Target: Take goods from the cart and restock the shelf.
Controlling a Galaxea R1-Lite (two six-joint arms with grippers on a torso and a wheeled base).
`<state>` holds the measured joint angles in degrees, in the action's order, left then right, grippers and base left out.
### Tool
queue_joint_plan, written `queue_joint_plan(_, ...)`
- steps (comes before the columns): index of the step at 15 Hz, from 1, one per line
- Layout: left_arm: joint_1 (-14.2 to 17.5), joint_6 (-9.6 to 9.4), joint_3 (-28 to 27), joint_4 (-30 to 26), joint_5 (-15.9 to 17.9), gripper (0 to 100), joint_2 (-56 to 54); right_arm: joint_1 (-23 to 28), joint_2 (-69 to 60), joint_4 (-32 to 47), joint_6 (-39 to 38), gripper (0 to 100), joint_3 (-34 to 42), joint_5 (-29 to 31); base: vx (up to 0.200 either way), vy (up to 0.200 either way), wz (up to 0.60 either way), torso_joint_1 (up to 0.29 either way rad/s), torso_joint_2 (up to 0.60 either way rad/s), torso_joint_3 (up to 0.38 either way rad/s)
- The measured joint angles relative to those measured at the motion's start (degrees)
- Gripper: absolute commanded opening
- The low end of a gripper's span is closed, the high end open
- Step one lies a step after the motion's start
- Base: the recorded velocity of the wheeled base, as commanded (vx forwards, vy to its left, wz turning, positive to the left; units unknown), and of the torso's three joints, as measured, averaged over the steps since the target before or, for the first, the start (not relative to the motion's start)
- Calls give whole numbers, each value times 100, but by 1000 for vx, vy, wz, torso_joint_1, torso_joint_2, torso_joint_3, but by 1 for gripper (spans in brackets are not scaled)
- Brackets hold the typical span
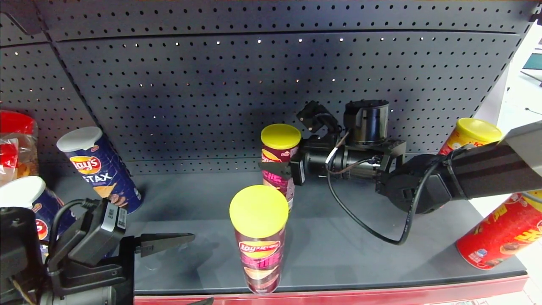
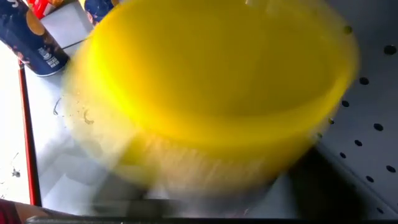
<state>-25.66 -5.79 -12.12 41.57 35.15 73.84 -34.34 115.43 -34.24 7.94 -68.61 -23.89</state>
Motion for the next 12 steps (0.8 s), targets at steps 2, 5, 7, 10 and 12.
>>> queue_joint_plan(2,4,-1,5,-2,0,100,0,2,-38,4,-6,100,43,9,0,0,0,0,0,0)
queue_joint_plan(5,4,-1,0,-2,10,100,2,9,-146,6,-15,100,207,28,0,0,0,0,0,0)
queue_joint_plan(7,6,5,2,-2,11,100,9,11,-317,9,-15,100,519,33,0,0,0,0,0,0)
queue_joint_plan(10,9,43,-28,-2,5,100,55,11,-661,1,-15,100,1057,55,0,0,0,0,0,0)
queue_joint_plan(12,9,67,-55,0,2,100,110,17,-957,-32,-20,100,1445,171,0,0,0,0,0,0)
